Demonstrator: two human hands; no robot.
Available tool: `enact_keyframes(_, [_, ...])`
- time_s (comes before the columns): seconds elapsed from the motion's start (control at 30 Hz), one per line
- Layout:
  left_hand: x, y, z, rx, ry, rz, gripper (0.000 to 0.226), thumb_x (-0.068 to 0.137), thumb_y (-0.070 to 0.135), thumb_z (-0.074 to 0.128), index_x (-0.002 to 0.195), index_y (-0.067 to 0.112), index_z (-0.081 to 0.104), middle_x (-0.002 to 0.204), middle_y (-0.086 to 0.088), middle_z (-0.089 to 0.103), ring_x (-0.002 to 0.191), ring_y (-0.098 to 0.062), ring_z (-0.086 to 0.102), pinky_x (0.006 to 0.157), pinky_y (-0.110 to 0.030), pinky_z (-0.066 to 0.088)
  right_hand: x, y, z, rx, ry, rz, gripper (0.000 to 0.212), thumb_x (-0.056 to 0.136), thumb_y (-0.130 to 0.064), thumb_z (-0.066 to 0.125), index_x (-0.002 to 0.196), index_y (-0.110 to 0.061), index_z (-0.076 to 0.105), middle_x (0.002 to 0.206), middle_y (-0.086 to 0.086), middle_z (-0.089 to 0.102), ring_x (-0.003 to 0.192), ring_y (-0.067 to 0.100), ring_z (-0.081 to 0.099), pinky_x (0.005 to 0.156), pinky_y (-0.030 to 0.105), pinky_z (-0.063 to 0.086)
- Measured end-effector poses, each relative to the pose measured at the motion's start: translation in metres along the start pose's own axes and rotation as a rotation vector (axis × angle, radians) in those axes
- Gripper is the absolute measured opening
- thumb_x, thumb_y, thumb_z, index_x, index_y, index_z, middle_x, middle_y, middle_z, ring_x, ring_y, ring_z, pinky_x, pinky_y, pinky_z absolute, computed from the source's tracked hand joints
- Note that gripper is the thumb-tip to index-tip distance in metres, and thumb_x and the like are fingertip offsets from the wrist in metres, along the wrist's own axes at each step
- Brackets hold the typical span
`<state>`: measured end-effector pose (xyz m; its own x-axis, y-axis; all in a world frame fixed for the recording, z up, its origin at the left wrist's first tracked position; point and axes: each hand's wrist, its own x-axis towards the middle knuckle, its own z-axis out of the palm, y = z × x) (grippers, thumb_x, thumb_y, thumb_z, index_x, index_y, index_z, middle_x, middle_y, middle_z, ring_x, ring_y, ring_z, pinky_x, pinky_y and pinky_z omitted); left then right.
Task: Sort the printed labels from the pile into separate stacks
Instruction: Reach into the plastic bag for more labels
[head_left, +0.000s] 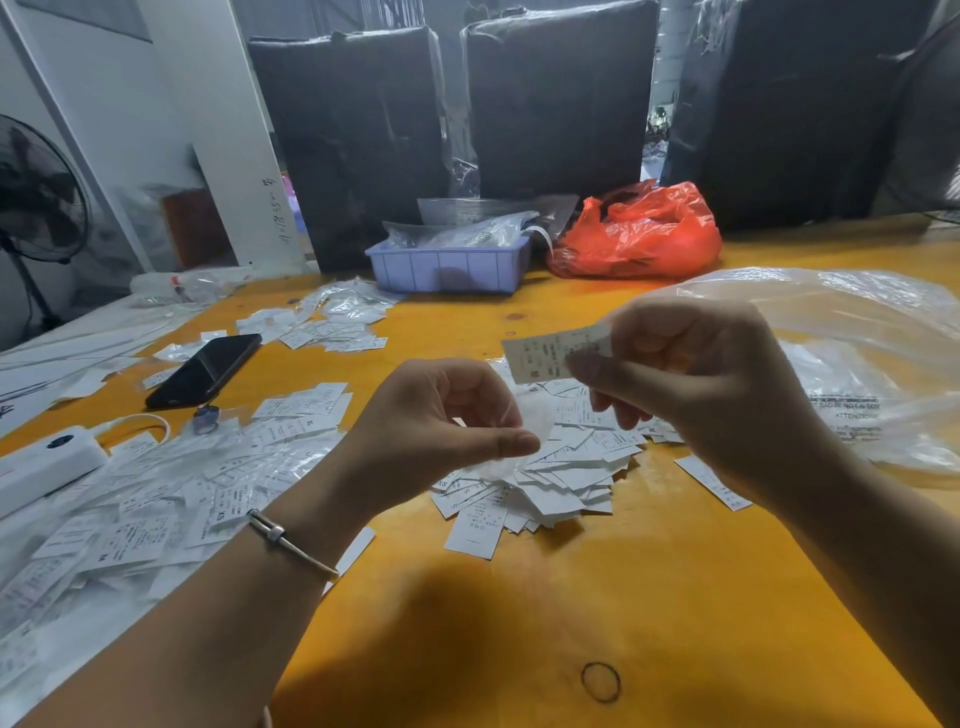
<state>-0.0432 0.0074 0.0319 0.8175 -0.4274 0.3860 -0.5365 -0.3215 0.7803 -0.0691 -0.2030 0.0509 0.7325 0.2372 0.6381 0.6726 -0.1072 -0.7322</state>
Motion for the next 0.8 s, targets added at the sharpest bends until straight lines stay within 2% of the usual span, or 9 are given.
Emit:
enact_keyframes(0.13, [-0.0009, 0.0028, -0.0006, -0.006, -0.007, 0.000, 0.027, 0.063, 0.026, 0.084, 0.076, 0.008, 0.070, 0.079, -0.008, 0.071, 0.072, -0.031, 0.065, 0.067, -0.039, 0.058, 0.0006, 0.0031, -0.0012, -0.011, -0.031, 0.045, 0.006, 0.079, -0.016, 0.069, 0.076, -0.010, 0.070, 0.058, 0.010, 0.064, 0.045, 0.017, 0.052, 0.043, 0.023, 0.043])
enact_keyframes(0.3, [-0.0017, 0.0045, -0.0012, -0.012, -0.011, 0.002, 0.029, 0.063, 0.029, 0.082, 0.077, 0.007, 0.069, 0.079, -0.010, 0.072, 0.073, -0.033, 0.066, 0.071, -0.046, 0.057, 0.0009, 0.0062, -0.0040, 0.001, -0.038, 0.075, 0.008, 0.081, -0.006, 0.069, 0.079, 0.001, 0.070, 0.057, 0.012, 0.063, 0.043, 0.014, 0.051, 0.042, 0.018, 0.040])
enact_keyframes(0.47, [-0.0022, 0.0045, -0.0028, -0.013, -0.022, 0.002, 0.025, 0.064, 0.032, 0.081, 0.076, 0.013, 0.071, 0.080, -0.008, 0.073, 0.073, -0.030, 0.067, 0.065, -0.037, 0.058, 0.0011, 0.0067, -0.0054, 0.007, -0.057, 0.118, 0.005, 0.082, 0.003, 0.067, 0.079, 0.004, 0.071, 0.055, 0.014, 0.062, 0.043, 0.015, 0.049, 0.041, 0.017, 0.038])
enact_keyframes(0.63, [-0.0019, 0.0023, -0.0031, -0.005, -0.036, -0.008, 0.016, 0.064, 0.032, 0.081, 0.072, 0.021, 0.071, 0.083, -0.008, 0.074, 0.077, -0.030, 0.069, 0.067, -0.038, 0.058, 0.0022, 0.0063, -0.0078, 0.040, -0.057, 0.196, 0.008, 0.079, 0.006, 0.065, 0.073, 0.004, 0.070, 0.054, 0.018, 0.060, 0.040, 0.014, 0.046, 0.038, 0.018, 0.036])
enact_keyframes(0.7, [-0.0018, 0.0013, -0.0031, 0.008, -0.038, -0.001, 0.017, 0.065, 0.032, 0.080, 0.073, 0.021, 0.071, 0.081, -0.008, 0.074, 0.076, -0.027, 0.069, 0.065, -0.031, 0.059, 0.0025, 0.0068, -0.0078, 0.013, -0.076, 0.232, 0.011, 0.079, 0.007, 0.064, 0.069, 0.004, 0.069, 0.051, 0.015, 0.060, 0.040, 0.014, 0.046, 0.038, 0.018, 0.035])
enact_keyframes(0.8, [-0.0010, -0.0005, -0.0038, 0.018, -0.048, -0.006, 0.021, 0.065, 0.032, 0.080, 0.075, 0.016, 0.072, 0.081, -0.007, 0.073, 0.076, -0.028, 0.068, 0.066, -0.033, 0.058, 0.0029, 0.0077, -0.0078, -0.032, -0.105, 0.287, 0.016, 0.077, 0.006, 0.064, 0.063, 0.000, 0.068, 0.049, 0.011, 0.060, 0.039, 0.014, 0.045, 0.038, 0.017, 0.034])
